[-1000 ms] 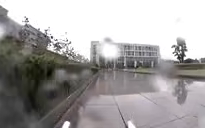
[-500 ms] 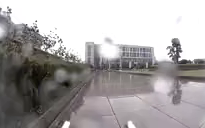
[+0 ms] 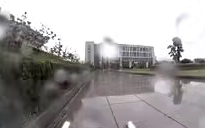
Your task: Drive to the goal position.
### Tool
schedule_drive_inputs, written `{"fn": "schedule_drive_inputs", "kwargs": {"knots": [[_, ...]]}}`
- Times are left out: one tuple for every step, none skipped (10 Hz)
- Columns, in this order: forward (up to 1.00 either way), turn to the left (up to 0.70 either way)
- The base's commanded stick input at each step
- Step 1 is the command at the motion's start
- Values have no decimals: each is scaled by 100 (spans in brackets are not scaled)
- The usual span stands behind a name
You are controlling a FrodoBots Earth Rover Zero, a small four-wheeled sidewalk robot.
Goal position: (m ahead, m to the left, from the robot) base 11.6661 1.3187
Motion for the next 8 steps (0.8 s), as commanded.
{"fn": "schedule_drive_inputs", "kwargs": {"knots": [[70,0],[70,0],[70,0],[70,0],[70,0],[70,0],[70,4],[70,11]]}}
